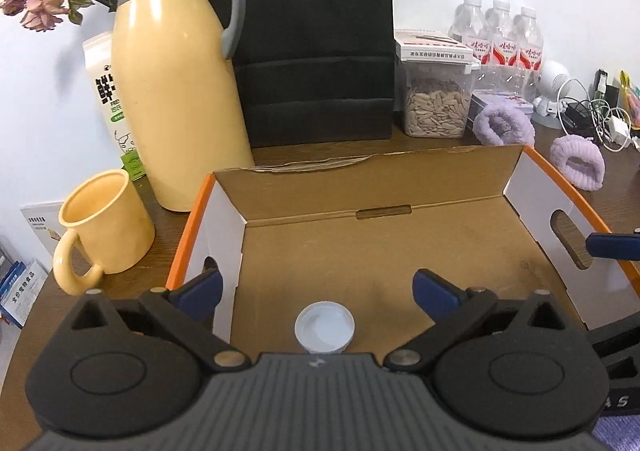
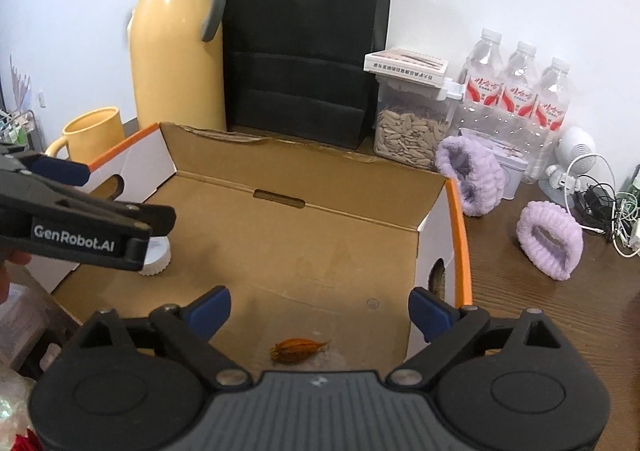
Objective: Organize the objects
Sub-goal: 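Carry both items into the red cardboard box and open both tools, then lift both tools out of the box back toward the table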
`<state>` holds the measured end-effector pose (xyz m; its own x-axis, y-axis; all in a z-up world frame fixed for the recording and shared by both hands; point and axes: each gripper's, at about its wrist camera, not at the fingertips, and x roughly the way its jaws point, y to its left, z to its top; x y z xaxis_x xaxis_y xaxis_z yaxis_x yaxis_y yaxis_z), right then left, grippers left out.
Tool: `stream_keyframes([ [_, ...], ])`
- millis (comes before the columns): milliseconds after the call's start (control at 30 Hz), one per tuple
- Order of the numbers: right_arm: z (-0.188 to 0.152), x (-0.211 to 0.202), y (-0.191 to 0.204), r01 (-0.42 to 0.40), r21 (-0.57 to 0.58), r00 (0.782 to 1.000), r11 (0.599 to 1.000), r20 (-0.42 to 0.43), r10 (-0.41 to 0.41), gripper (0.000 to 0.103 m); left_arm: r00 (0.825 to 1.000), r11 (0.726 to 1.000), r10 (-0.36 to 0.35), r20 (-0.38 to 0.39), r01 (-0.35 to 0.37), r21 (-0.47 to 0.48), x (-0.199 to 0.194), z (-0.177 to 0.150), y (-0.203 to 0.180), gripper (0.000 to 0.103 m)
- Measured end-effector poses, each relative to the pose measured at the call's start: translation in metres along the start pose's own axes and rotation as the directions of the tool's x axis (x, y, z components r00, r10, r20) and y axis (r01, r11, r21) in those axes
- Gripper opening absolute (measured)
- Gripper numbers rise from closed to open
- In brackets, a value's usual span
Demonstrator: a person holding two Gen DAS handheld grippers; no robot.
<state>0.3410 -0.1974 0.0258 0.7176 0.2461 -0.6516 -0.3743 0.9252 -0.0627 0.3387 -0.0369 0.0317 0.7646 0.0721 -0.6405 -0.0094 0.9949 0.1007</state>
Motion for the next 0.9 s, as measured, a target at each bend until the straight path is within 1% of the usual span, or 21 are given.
stream_keyframes([
  [133, -0.001, -0.017, -0.001, 0.009, 0.014, 0.999, 1.0, 0.034, -0.009, 0.097, 0.999, 1.0, 0.0, 0.032, 0.001, -0.024, -0.017, -0.003, 0.006, 0.103],
  [200, -0.002, -0.031, -0.001, 0.016, 0.02, 0.998, 1.0, 0.064, -0.017, 0.103, 0.998, 0.999, -0.007, 0.064, 0.01, -0.037, -0.031, -0.004, 0.01, 0.103],
  [233, -0.003, -0.038, -0.002, 0.02, 0.022, 0.996, 1.0, 0.083, -0.021, 0.103, 0.996, 0.999, -0.013, 0.087, 0.016, -0.041, -0.04, -0.006, 0.012, 0.103],
  [367, -0.011, -0.076, -0.002, 0.032, 0.032, 0.985, 0.999, 0.166, -0.037, 0.103, 0.986, 0.998, -0.03, 0.164, 0.04, -0.056, -0.075, -0.015, 0.022, 0.103],
  [500, -0.028, -0.114, -0.003, 0.043, 0.033, 0.97, 0.999, 0.24, -0.05, 0.103, 0.975, 0.996, -0.043, 0.218, 0.058, -0.063, -0.103, -0.032, 0.032, 0.103],
  [600, -0.044, -0.138, -0.004, 0.049, 0.032, 0.96, 0.998, 0.274, -0.056, 0.103, 0.972, 0.995, -0.05, 0.231, 0.067, -0.068, -0.117, -0.048, 0.039, 0.103],
  [700, -0.063, -0.156, -0.003, 0.05, 0.03, 0.956, 0.998, 0.289, -0.057, 0.103, 0.971, 0.994, -0.052, 0.233, 0.073, -0.08, -0.129, -0.065, 0.048, 0.103],
  [900, -0.103, -0.176, 0.0, 0.058, 0.037, 0.955, 0.998, 0.29, -0.066, 0.103, 0.971, 0.994, -0.041, 0.236, 0.063, -0.089, -0.145, -0.099, 0.062, 0.103],
])
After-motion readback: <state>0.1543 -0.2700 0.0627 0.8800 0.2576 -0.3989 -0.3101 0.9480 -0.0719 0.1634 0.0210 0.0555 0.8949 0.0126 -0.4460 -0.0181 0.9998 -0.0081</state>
